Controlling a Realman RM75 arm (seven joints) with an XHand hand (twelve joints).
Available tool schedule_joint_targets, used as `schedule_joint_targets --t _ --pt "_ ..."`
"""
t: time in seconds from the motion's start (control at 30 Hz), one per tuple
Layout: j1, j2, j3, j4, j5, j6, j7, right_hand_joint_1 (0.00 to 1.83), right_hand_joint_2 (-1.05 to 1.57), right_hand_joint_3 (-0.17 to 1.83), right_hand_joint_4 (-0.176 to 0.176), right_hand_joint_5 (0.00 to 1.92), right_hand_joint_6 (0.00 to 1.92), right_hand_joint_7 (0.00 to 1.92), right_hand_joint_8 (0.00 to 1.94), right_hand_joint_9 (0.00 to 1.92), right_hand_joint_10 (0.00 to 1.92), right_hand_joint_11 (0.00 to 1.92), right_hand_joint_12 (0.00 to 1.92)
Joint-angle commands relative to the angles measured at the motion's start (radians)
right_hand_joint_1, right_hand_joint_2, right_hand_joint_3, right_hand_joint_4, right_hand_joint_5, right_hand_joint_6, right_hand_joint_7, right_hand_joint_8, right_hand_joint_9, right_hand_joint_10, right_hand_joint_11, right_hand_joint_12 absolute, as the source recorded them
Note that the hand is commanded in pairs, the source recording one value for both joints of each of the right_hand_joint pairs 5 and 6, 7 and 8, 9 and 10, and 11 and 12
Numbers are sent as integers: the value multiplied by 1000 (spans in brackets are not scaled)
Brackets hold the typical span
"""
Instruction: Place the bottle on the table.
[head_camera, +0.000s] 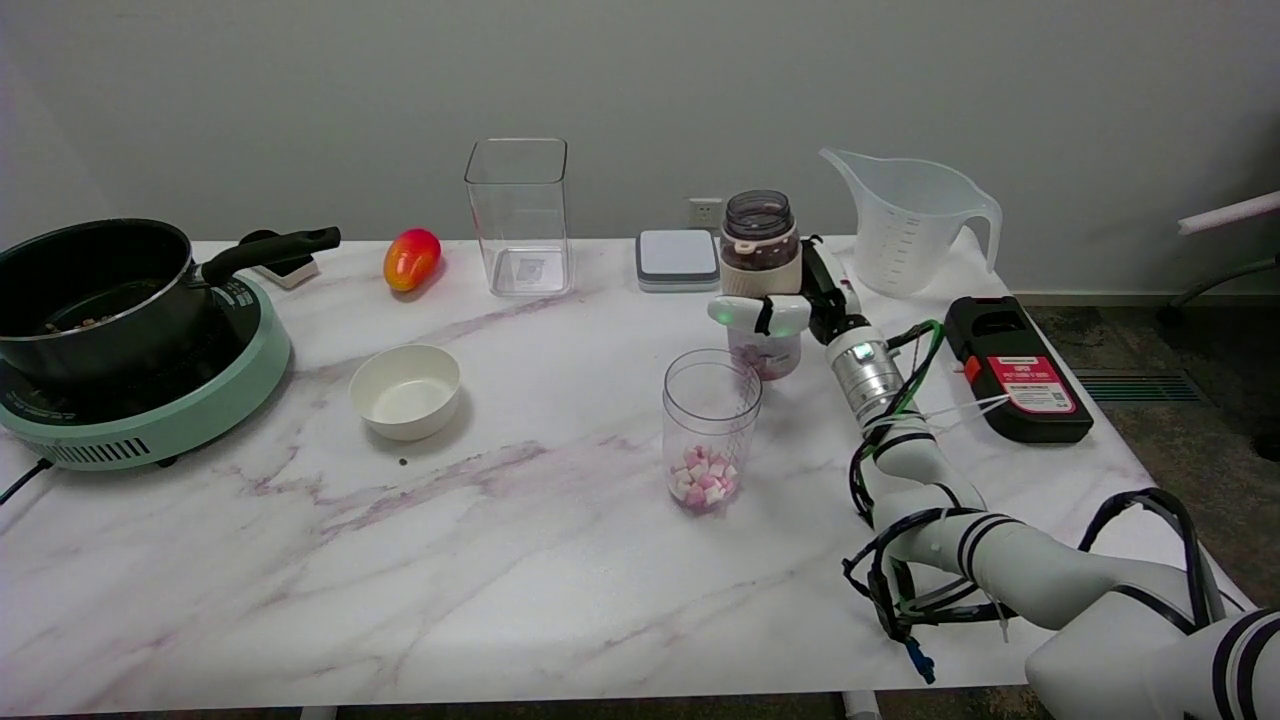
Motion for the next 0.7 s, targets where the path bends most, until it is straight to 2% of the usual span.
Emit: schedule_joint_targets --t 0.03,0.27,0.7 --pt "-38 1 12 -39 184 -15 -14 1400 1094 451 0 1820 1820 1728 1728 1470 1470 1294 1294" --pt "-42 -9 5 -94 253 85 -8 1381 1151 422 0 1827 1827 1742 1742 1477 1477 1300 1300" --pt "-57 -3 -2 -87 239 143 -14 1383 1151 418 0 1810 1810 1737 1737 1473 1473 1297 1297"
